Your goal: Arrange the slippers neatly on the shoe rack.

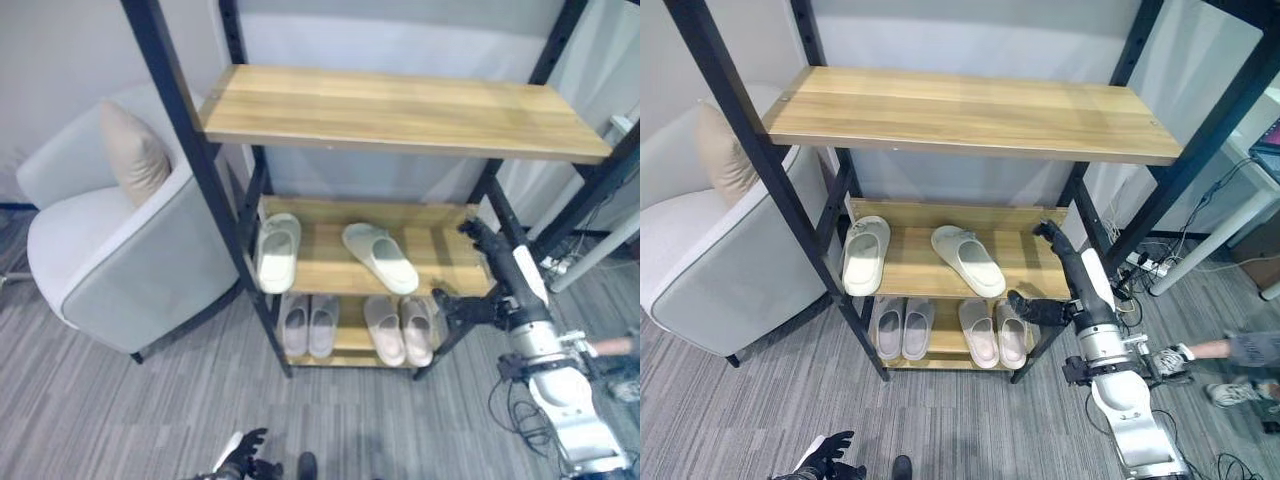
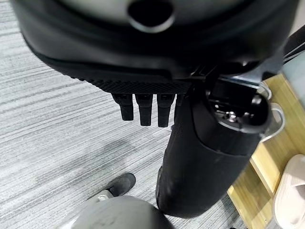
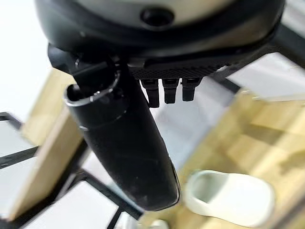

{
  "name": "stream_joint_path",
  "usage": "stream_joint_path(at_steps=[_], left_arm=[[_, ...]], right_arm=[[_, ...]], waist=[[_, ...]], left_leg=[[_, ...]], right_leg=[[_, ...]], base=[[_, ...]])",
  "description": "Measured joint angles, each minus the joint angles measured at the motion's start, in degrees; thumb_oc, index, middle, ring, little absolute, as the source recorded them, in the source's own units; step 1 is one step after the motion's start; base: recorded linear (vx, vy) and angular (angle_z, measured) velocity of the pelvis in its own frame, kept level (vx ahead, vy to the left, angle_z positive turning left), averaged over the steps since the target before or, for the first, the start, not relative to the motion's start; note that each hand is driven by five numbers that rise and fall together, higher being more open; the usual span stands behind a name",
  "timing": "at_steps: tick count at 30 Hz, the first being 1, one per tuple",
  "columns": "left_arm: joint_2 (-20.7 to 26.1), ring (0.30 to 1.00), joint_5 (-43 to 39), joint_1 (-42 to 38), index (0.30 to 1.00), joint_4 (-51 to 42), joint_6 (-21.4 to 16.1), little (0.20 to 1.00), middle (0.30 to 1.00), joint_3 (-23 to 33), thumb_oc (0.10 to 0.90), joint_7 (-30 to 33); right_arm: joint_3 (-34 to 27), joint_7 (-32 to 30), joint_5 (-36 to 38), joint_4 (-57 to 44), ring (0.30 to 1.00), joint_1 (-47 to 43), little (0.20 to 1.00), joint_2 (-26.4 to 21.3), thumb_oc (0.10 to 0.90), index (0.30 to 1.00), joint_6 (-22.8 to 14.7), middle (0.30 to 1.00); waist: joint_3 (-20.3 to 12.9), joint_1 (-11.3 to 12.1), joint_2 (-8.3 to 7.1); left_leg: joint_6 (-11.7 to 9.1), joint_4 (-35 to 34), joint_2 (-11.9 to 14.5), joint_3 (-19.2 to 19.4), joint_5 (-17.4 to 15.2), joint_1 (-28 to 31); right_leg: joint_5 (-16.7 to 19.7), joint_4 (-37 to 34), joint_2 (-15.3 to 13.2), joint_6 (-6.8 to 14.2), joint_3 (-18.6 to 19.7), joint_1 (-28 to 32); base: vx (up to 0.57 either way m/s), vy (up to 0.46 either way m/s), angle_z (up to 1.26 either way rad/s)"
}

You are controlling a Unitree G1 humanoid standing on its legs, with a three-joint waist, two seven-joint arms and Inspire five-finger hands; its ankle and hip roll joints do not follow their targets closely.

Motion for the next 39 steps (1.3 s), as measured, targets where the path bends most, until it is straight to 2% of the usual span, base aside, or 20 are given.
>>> stream_joint_path(at_steps=[5,8,13,16,19,23,29,32,34,39], left_arm=[[-0.1,0.9,-0.01,-0.13,0.9,0.21,-0.11,0.9,0.9,0.81,0.8,-0.04],[-0.16,0.9,0.03,-0.19,0.9,0.3,-0.01,0.9,0.9,1.3,0.8,0.01],[0.03,0.9,-0.02,0.14,0.9,0.47,0.05,0.9,0.9,1.38,0.8,0.33],[0.22,0.9,-0.03,0.08,0.9,1.18,0.07,0.9,0.9,1.05,0.8,1.26],[-0.03,0.9,-0.23,-0.45,0.9,3.35,0.06,0.9,0.9,1.79,0.8,1.2],[0.13,0.9,-1.34,-0.56,0.9,7.0,1.57,0.9,0.9,2.4,0.8,0.99],[0.69,0.9,-2.93,0.38,0.9,6.83,1.79,0.9,0.9,0.66,0.8,1.16],[1.05,0.9,-2.93,-0.71,0.9,6.46,1.71,0.9,0.9,-0.3,0.8,1.19],[0.99,0.9,-2.93,-1.51,0.9,6.49,1.72,0.9,0.9,-0.62,0.8,1.14],[0.96,0.9,-2.95,-2.34,0.9,6.34,1.56,0.9,0.9,-1.27,0.8,1.09]], right_arm=[[-0.54,-2.37,-0.2,1.16,0.9,-2.28,0.9,-2.85,0.8,0.9,0.15,0.9],[-0.81,-3.99,-1.81,5.32,0.9,-3.71,0.9,-7.35,0.8,0.9,0.28,0.9],[-0.13,-6.14,-2.42,13.56,0.9,-9.31,0.9,-8.11,0.8,0.9,1.07,0.9],[3.85,-6.84,-2.28,20.36,0.9,-16.08,0.9,-9.69,0.8,0.9,1.51,0.9],[4.25,-6.82,-2.25,21.78,0.9,-16.72,0.9,-9.87,0.8,0.9,1.53,0.9],[5.02,-6.83,-1.58,26.37,0.9,-19.66,0.9,-9.9,0.8,0.9,2.11,0.9],[10.32,-6.71,0.23,34.09,0.9,-24.71,0.9,-11.89,0.8,0.9,3.03,0.9],[11.14,-6.67,0.25,37.12,0.9,-27.8,0.9,-12.96,0.8,0.9,3.21,0.9],[11.17,-6.71,0.26,37.41,0.9,-28.87,0.9,-13.05,0.8,0.9,3.42,0.9],[11.63,-7.23,0.43,39.72,0.9,-34.1,0.9,-13.64,0.8,0.9,3.38,0.9]], waist=[[-0.13,0.25,-0.09],[-0.18,1.0,-0.15],[-0.19,2.46,-0.09],[-0.18,3.17,-0.13],[-0.05,4.65,-0.39],[0.41,5.25,-1.16],[2.03,6.16,-2.81],[3.95,6.58,-2.87],[5.42,7.67,-2.93],[7.11,8.07,-2.67]], left_leg=[[-0.01,0.19,-0.24,-1.51,0.63,-1.81],[-0.1,0.2,-0.36,-2.84,1.03,-2.86],[-0.23,0.2,-0.31,-3.01,1.34,-4.19],[-0.18,0.22,-0.03,-2.53,1.8,-5.84],[-0.12,0.22,-0.08,-2.5,2.06,-6.14],[-0.17,0.22,-0.11,-2.84,2.11,-7.1],[-0.56,0.23,-0.2,-4.13,2.51,-9.23],[-0.37,0.24,-0.21,-4.51,3.15,-10.11],[-0.37,0.24,-0.33,-4.58,3.16,-10.19],[-0.09,0.27,-0.65,-5.06,3.9,-12.15]], right_leg=[[0.0,-0.02,0.07,0.02,-1.58,-1.05],[-0.01,-0.03,0.16,0.03,-3.09,-1.57],[0.18,-0.03,0.29,0.03,-3.07,-2.89],[0.75,-0.04,0.49,0.31,-2.81,-4.77],[0.79,-0.04,0.43,0.34,-2.87,-5.05],[0.79,-0.04,0.52,0.33,-2.97,-5.84],[0.99,-0.1,0.76,0.26,-4.07,-7.48],[1.26,-0.07,0.85,0.26,-4.62,-8.16],[1.3,-0.19,0.9,0.24,-4.67,-8.21],[1.49,-0.06,0.87,0.37,-5.2,-9.92]], base=[[-0.01,0.031,0.18],[0.0,0.026,0.22],[-0.04,0.015,0.02],[-0.01,0.008,-0.07],[0.03,0.019,0.0],[0.03,0.024,0.04],[-0.02,0.009,0.1],[0.0,0.007,0.09],[0.0,0.0,0.0],[0.01,0.014,0.06]])
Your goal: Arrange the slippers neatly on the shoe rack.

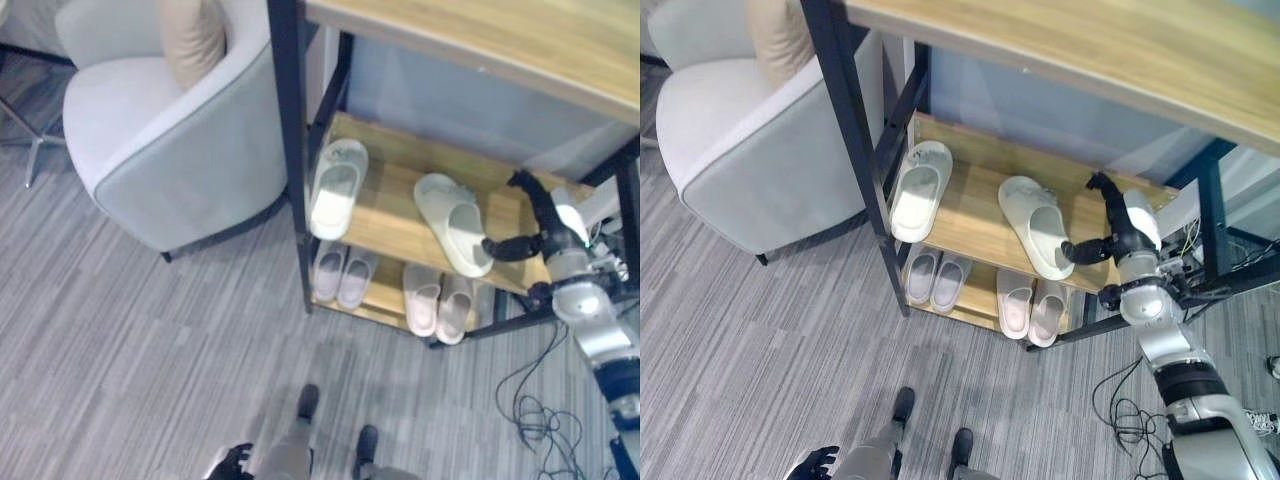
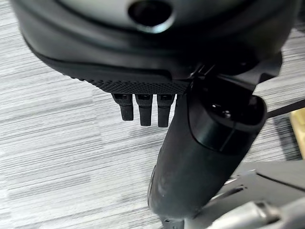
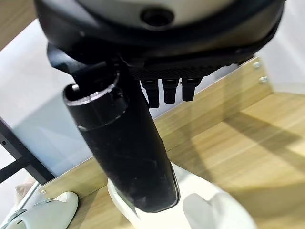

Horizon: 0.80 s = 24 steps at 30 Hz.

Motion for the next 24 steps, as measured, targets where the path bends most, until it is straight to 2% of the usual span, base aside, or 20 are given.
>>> stream_joint_path(at_steps=[4,10,14,20,21,22,24], left_arm=[[0.05,0.9,0.16,-1.09,0.9,0.17,-0.29,0.9,0.9,-1.6,0.8,0.27],[-0.13,0.9,0.04,-1.34,0.9,-0.21,-0.34,0.9,0.9,-1.26,0.8,0.43],[-0.17,0.9,0.02,-1.32,0.9,-1.01,-0.35,0.9,0.9,-1.82,0.8,0.44],[-0.2,0.9,0.01,-1.34,0.9,-2.08,-0.33,0.9,0.9,-2.37,0.8,0.42],[-0.08,0.9,0.01,-1.35,0.9,-2.23,-0.34,0.9,0.9,-2.88,0.8,0.42],[0.09,0.9,0.01,-1.37,0.9,-2.48,-0.34,0.9,0.9,-3.44,0.8,0.41],[0.15,0.9,0.02,-1.44,0.9,-2.73,-0.37,0.9,0.9,-3.76,0.8,0.41]], right_arm=[[1.42,-1.27,0.54,2.34,0.9,-5.71,0.9,-1.47,0.8,0.9,0.34,0.9],[1.46,-1.52,0.64,4.49,0.9,-6.99,0.9,-1.7,0.8,0.9,0.3,0.9],[1.39,-1.54,4.05,7.36,0.9,-7.42,0.9,-1.7,0.8,0.9,0.43,0.9],[1.36,-1.51,4.07,7.7,0.9,-7.36,0.9,-1.7,0.8,0.9,0.54,0.9],[1.34,-1.51,4.06,7.7,0.439,-7.36,0.439,-1.7,0.493,0.439,0.54,0.439],[1.32,-1.51,4.07,7.69,0.3,-7.37,0.3,-1.7,0.4,0.3,0.54,0.3],[1.33,-1.4,4.07,7.69,0.3,-7.36,0.3,-1.7,0.4,0.3,0.53,0.3]], waist=[[1.26,1.27,0.84],[1.34,2.53,0.93],[1.55,2.8,1.23],[2.03,3.26,1.72],[2.03,3.15,1.72],[2.03,3.23,1.72],[2.04,3.32,1.73]], left_leg=[[-0.01,0.0,-0.37,-0.57,0.0,-0.33],[-0.04,0.0,-0.59,-1.49,0.06,-0.73],[-0.11,0.0,-1.08,-3.24,0.51,-1.87],[0.01,0.0,-1.64,-4.89,1.08,-3.0],[-0.03,0.0,-1.73,-5.23,1.15,-3.07],[-0.06,0.0,-1.76,-5.34,1.18,-3.14],[-0.04,0.0,-1.88,-5.46,1.29,-3.23]], right_leg=[[-0.13,-0.01,-0.25,0.19,-0.57,-0.04],[-0.35,-0.01,-0.25,0.43,-1.64,0.0],[-0.59,-0.01,-0.27,0.48,-3.35,-0.45],[-0.67,0.0,-0.42,0.61,-5.17,-0.93],[-0.75,0.0,-0.45,0.72,-5.65,-0.85],[-0.77,0.0,-0.45,0.75,-5.76,-0.85],[-0.78,0.0,-0.51,0.76,-5.87,-0.9]], base=[[0.02,0.032,0.08],[0.01,0.023,0.1],[0.0,0.022,0.19],[0.0,0.006,0.15],[0.0,0.01,0.19],[-0.01,0.016,0.12],[-0.01,0.017,0.05]])
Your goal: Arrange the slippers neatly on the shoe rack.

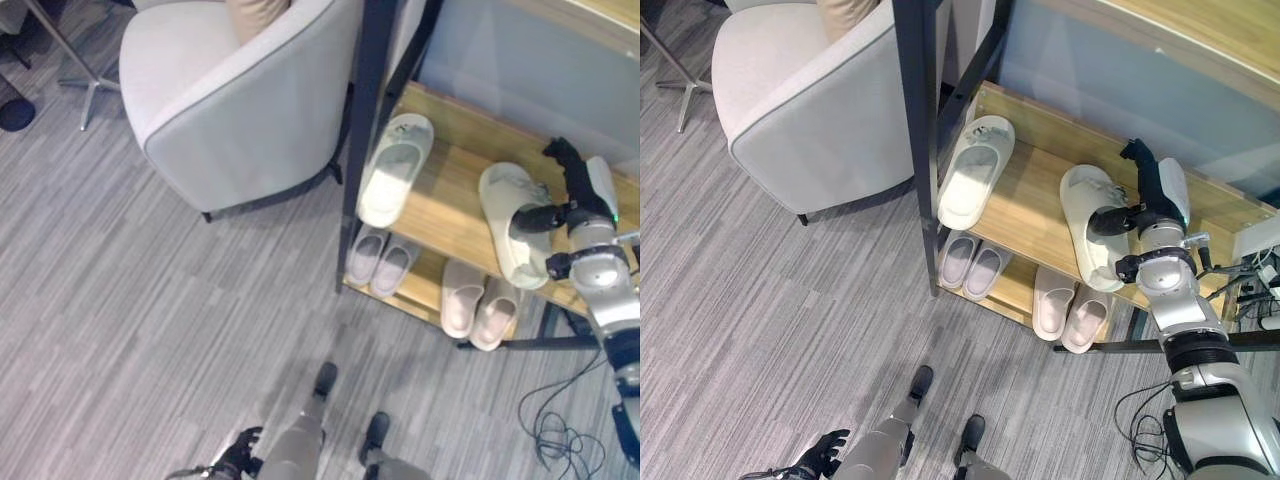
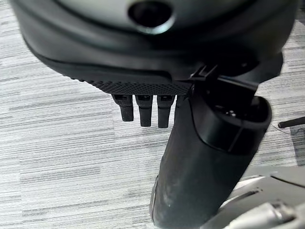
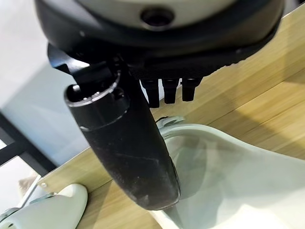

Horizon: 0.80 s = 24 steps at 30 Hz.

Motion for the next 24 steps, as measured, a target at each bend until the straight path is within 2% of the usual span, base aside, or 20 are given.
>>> stream_joint_path(at_steps=[2,5,10,14,18,24], left_arm=[[0.0,0.9,0.0,-0.01,0.9,0.02,0.02,0.9,0.9,0.0,0.8,-0.03],[0.01,0.9,0.0,-0.02,0.9,0.06,0.03,0.9,0.9,0.02,0.8,-0.05],[0.07,0.9,0.0,-0.14,0.9,-0.43,0.05,0.9,0.9,0.06,0.8,-0.08],[0.24,0.9,0.01,-0.43,0.9,-1.32,0.03,0.9,0.9,0.05,0.8,-0.06],[0.7,0.9,0.01,-0.65,0.9,-1.6,0.04,0.9,0.9,0.01,0.8,-0.07],[0.84,0.9,0.01,-0.94,0.9,-1.56,0.05,0.9,0.9,-0.07,0.8,-0.03]], right_arm=[[-0.01,0.18,0.27,-0.17,0.3,0.09,0.3,0.0,0.4,0.3,0.0,0.3],[-2.07,0.31,4.11,-5.77,0.3,2.7,0.3,0.67,0.4,0.3,0.07,0.3],[-2.87,-0.05,4.81,-14.88,0.3,3.81,0.3,1.88,0.4,0.3,-1.36,0.3],[-2.87,-0.37,4.36,-16.48,0.3,3.58,0.3,2.01,0.4,0.3,-1.42,0.3],[-2.78,-1.29,3.79,-16.63,0.3,3.17,0.3,2.3,0.4,0.3,-1.32,0.3],[-2.16,-2.01,-2.03,-15.97,0.3,1.8,0.3,2.3,0.4,0.3,-0.42,0.3]], waist=[[0.0,0.23,-0.01],[0.05,0.15,-0.01],[0.11,-0.12,-0.05],[0.4,0.9,-0.58],[0.91,0.95,-1.52],[1.15,0.95,-1.93]], left_leg=[[0.01,0.0,-0.11,-0.06,0.05,-0.05],[0.02,0.0,-0.37,-0.03,0.06,-0.13],[0.03,0.0,-0.36,-0.04,0.07,-0.21],[0.05,0.0,-0.38,-0.06,0.08,-0.22],[0.02,0.0,-0.4,-0.13,0.09,-0.31],[-0.09,0.0,-0.49,-0.57,0.09,-0.54]], right_leg=[[0.0,-0.01,-0.09,0.01,-0.07,-0.01],[0.0,-0.01,-0.34,0.03,-0.07,-0.04],[0.0,0.0,-0.32,0.03,-0.1,-0.12],[0.0,0.0,-0.32,0.03,-0.11,-0.1],[0.0,0.0,-0.33,0.03,-0.17,-0.15],[-0.01,0.0,-0.31,0.04,-0.52,-0.21]], base=[[0.0,0.029,0.03],[0.0,0.022,0.01],[0.0,0.0,0.0],[0.0,0.0,0.0],[0.0,0.0,0.0],[-0.01,0.004,0.03]])
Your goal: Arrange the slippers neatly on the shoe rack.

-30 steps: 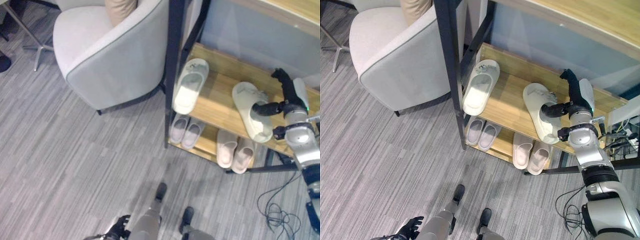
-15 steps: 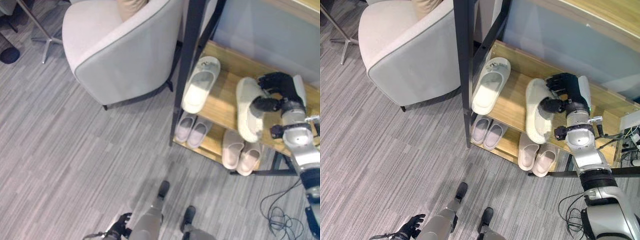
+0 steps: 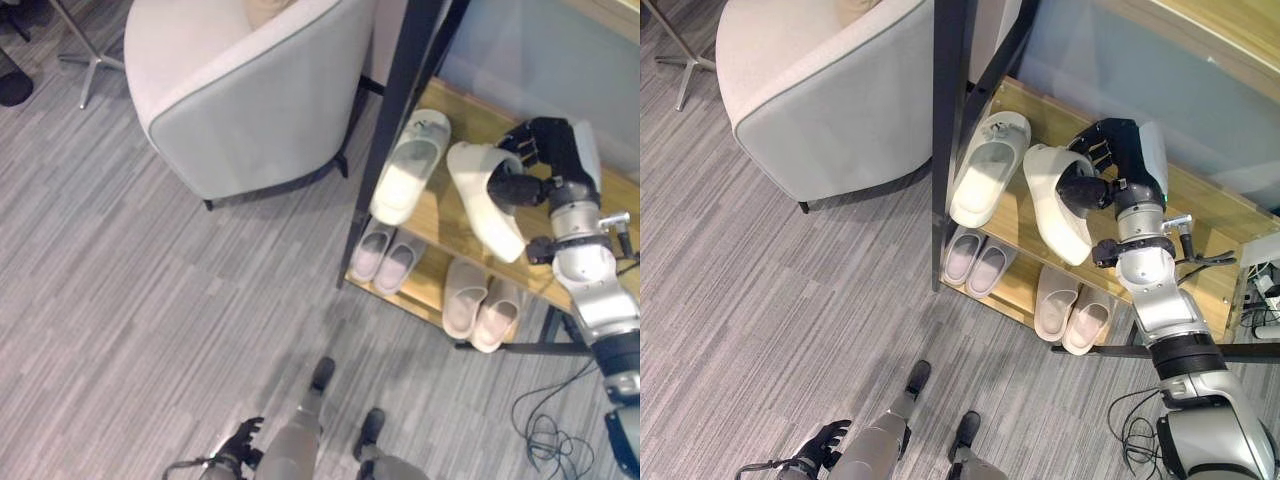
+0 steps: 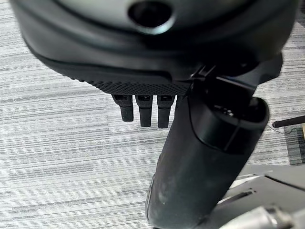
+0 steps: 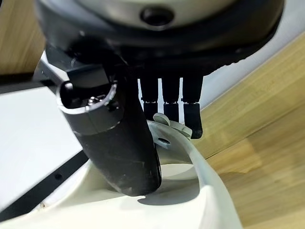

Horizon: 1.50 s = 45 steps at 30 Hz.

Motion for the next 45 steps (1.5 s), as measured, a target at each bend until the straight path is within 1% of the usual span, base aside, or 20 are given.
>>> stream_joint_path(at_steps=[5,8,9,12,13,16,17,21,23,26,27,30,31,32,35,37,38,41,43,45], left_arm=[[-0.01,0.9,0.0,-0.5,0.9,0.08,0.05,0.9,0.9,-0.04,0.8,0.05],[0.04,0.9,0.0,-0.72,0.9,-0.15,0.1,0.9,0.9,-0.2,0.8,0.06],[0.24,0.9,-0.01,-0.77,0.9,-0.47,0.1,0.9,0.9,-1.12,0.8,0.07],[0.76,0.9,0.01,-0.77,0.9,-2.55,0.1,0.9,0.9,-2.04,0.8,0.12],[0.95,0.9,0.0,-0.83,0.9,-3.05,0.08,0.9,0.9,-2.2,0.8,0.09],[0.9,0.9,0.0,-0.91,0.9,-3.35,0.11,0.9,0.9,-2.3,0.8,0.09],[0.86,0.9,-0.01,-1.32,0.9,-3.41,0.27,0.9,0.9,-2.5,0.8,0.08],[0.63,0.9,-0.05,-2.91,0.9,-2.54,0.55,0.9,0.9,-3.95,0.8,0.12],[0.88,0.9,0.02,-4.16,0.9,-1.57,0.62,0.9,0.9,-4.76,0.8,0.16],[0.47,0.9,0.0,-4.44,0.9,-1.09,0.6,0.9,0.9,-5.07,0.8,0.42],[0.46,0.9,-0.02,-5.41,0.9,0.4,0.69,0.9,0.9,-4.96,0.8,0.8],[0.28,0.9,-0.11,-6.2,0.9,1.24,1.43,0.9,0.9,-4.93,0.8,1.23],[0.17,0.9,-0.54,-6.21,0.9,1.29,1.44,0.9,0.9,-4.54,0.8,1.29],[-0.07,0.9,-1.5,-6.42,0.9,1.7,1.56,0.9,0.9,-4.43,0.8,1.46],[0.24,0.9,-2.14,-6.49,0.9,3.72,0.66,0.9,0.9,-2.47,0.8,1.45],[0.33,0.9,-2.13,-6.26,0.9,3.79,-0.02,0.9,0.9,-1.64,0.8,3.17],[0.26,0.9,-2.14,-6.26,0.9,3.74,-0.02,0.9,0.9,-1.62,0.8,3.45],[0.31,0.9,-2.14,-5.81,0.9,3.29,-0.37,0.9,0.9,-1.66,0.8,3.35],[0.25,0.9,-2.04,-5.8,0.9,3.1,-0.7,0.9,0.9,-1.8,0.8,3.39],[0.43,0.9,-2.05,-5.85,0.9,2.85,-0.64,0.9,0.9,-1.71,0.8,3.37]], right_arm=[[1.12,-0.93,-2.74,1.83,0.3,-2.59,0.3,-0.04,0.4,0.3,0.82,0.3],[2.32,-1.77,-4.59,3.62,0.3,-4.19,0.3,-0.11,0.4,0.3,1.59,0.3],[2.59,-1.82,-4.98,5.47,0.3,-4.97,0.3,-0.28,0.4,0.3,1.89,0.3],[3.27,-2.57,-6.26,8.25,0.3,-6.48,0.3,-0.85,0.4,0.3,2.4,0.3],[3.38,-3.1,-7.28,8.07,0.3,-7.3,0.3,-1.09,0.4,0.3,2.37,0.3],[3.4,-3.81,-8.6,8.14,0.3,-7.88,0.3,-1.68,0.4,0.3,2.86,0.3],[4.47,-4.07,-9.43,9.54,0.3,-9.29,0.3,-2.93,0.4,0.3,3.12,0.3],[4.59,-4.18,-8.44,11.36,0.3,-11.89,0.3,-3.06,0.4,0.3,3.85,0.3],[6.91,-4.29,-7.07,12.72,0.3,-14.29,0.3,-3.62,0.4,0.3,4.27,0.3],[6.9,-4.34,-6.93,12.73,0.3,-14.37,0.3,-3.75,0.4,0.3,4.34,0.3],[6.98,-4.35,-6.91,12.74,0.3,-14.37,0.3,-3.75,0.4,0.3,4.37,0.3],[7.22,-4.35,-6.9,12.73,0.3,-14.45,0.3,-3.76,0.4,0.3,4.38,0.3],[7.25,-4.39,-6.9,12.73,0.578,-14.47,0.578,-3.74,0.585,0.578,4.39,0.578],[7.27,-4.41,-6.87,12.72,0.9,-14.47,0.9,-3.71,0.8,0.9,4.4,0.9],[7.27,-4.81,-6.38,11.26,0.9,-14.49,0.9,-2.41,0.8,0.9,4.45,0.9],[7.26,-4.81,-5.07,11.25,0.9,-14.48,0.9,-2.42,0.8,0.9,4.04,0.9],[7.26,-4.82,-4.72,11.16,0.9,-14.48,0.9,-2.42,0.8,0.9,3.92,0.9],[7.24,-4.72,-4.77,7.34,0.9,-13.02,0.9,-2.63,0.8,0.9,3.8,0.9],[7.22,-4.48,-4.81,6.94,0.9,-12.71,0.9,-2.63,0.8,0.9,3.52,0.9],[6.61,-4.46,-4.79,6.4,0.9,-11.79,0.9,-2.64,0.8,0.9,3.45,0.9]], waist=[[0.1,0.08,-0.12],[0.19,0.35,-0.23],[0.27,0.66,-0.3],[1.43,1.66,-0.27],[1.95,1.54,-0.18],[1.98,1.62,-0.2],[1.99,1.61,-0.22],[2.69,1.67,-0.2],[2.78,1.52,-0.23],[2.8,1.55,-0.27],[2.81,1.55,-0.28],[2.82,1.54,-0.31],[2.83,1.55,-0.32],[2.84,1.53,-0.35],[2.96,0.86,-0.68],[2.98,1.17,-0.73],[2.98,1.39,-0.73],[3.18,1.41,-1.46],[3.18,1.57,-2.03],[3.16,1.39,-2.2]], left_leg=[[-0.36,0.0,0.02,-0.72,0.03,-0.85],[-0.17,0.0,-0.06,-0.83,0.24,-1.15],[-0.15,0.0,-0.14,-0.91,0.25,-1.25],[-0.22,0.01,-0.18,-1.03,0.28,-1.31],[-0.4,0.01,-0.18,-1.35,0.3,-1.7],[-0.4,0.01,-0.31,-1.86,0.42,-2.29],[-0.41,0.01,-0.42,-2.28,0.56,-2.8],[-0.06,0.02,-0.53,-2.34,0.95,-3.04],[0.07,0.02,-0.53,-2.31,1.05,-3.04],[0.07,0.02,-0.56,-2.31,1.05,-3.05],[0.07,0.02,-0.52,-2.3,1.05,-3.05],[0.06,0.02,-0.47,-2.32,1.06,-3.04],[0.05,0.02,-0.47,-2.35,1.06,-3.04],[0.05,0.02,-0.46,-2.37,1.07,-3.04],[0.04,0.02,-0.35,-2.35,1.08,-3.02],[0.0,0.02,-0.29,-2.51,1.1,-3.05],[-0.02,0.02,-0.29,-2.63,1.12,-3.06],[-0.13,0.02,-0.29,-3.18,1.19,-3.22],[-0.17,0.02,-0.37,-3.27,1.25,-3.22],[-0.19,0.02,-0.39,-3.27,1.27,-3.2]], right_leg=[[-0.02,0.01,0.19,0.03,-0.76,-0.57],[-0.02,0.01,0.16,0.03,-0.91,-0.81],[-0.04,0.01,0.13,0.05,-1.01,-0.85],[-0.09,0.02,0.12,0.12,-1.14,-0.91],[-0.08,0.01,0.19,0.12,-1.37,-1.18],[-0.09,0.01,0.2,0.13,-1.98,-1.54],[-0.14,0.01,0.21,0.2,-2.45,-1.9],[-0.13,0.01,0.14,0.2,-2.49,-2.13],[-0.12,0.02,0.13,0.21,-2.45,-2.15],[-0.12,0.02,0.11,0.21,-2.47,-2.16],[-0.12,0.02,0.14,0.21,-2.44,-2.16],[-0.12,0.02,0.21,0.21,-2.46,-2.12],[-0.12,0.02,0.22,0.21,-2.47,-2.12],[-0.11,0.03,0.24,0.21,-2.49,-2.1],[-0.1,0.04,0.34,0.19,-2.47,-2.07],[-0.1,0.04,0.46,0.19,-2.57,-2.05],[-0.1,0.04,0.49,0.19,-2.62,-2.05],[-0.1,0.04,0.61,0.19,-2.69,-2.03],[-0.1,0.05,0.55,0.19,-2.67,-1.97],[-0.1,0.04,0.52,0.19,-2.64,-1.95]], base=[[-0.01,0.004,0.06],[0.0,0.005,0.01],[-0.01,0.028,0.04],[-0.01,0.013,0.03],[0.0,0.001,0.07],[0.0,-0.004,0.1],[-0.01,-0.003,0.13],[0.01,-0.005,0.02],[0.0,0.0,0.0],[0.0,0.0,0.0],[0.0,0.0,0.0],[0.0,0.0,0.0],[0.0,0.0,0.0],[0.0,0.0,0.0],[0.0,0.0,0.0],[0.0,-0.008,0.02],[-0.01,-0.01,0.08],[0.0,-0.004,0.08],[0.0,-0.007,0.03],[0.0,0.0,0.0]])
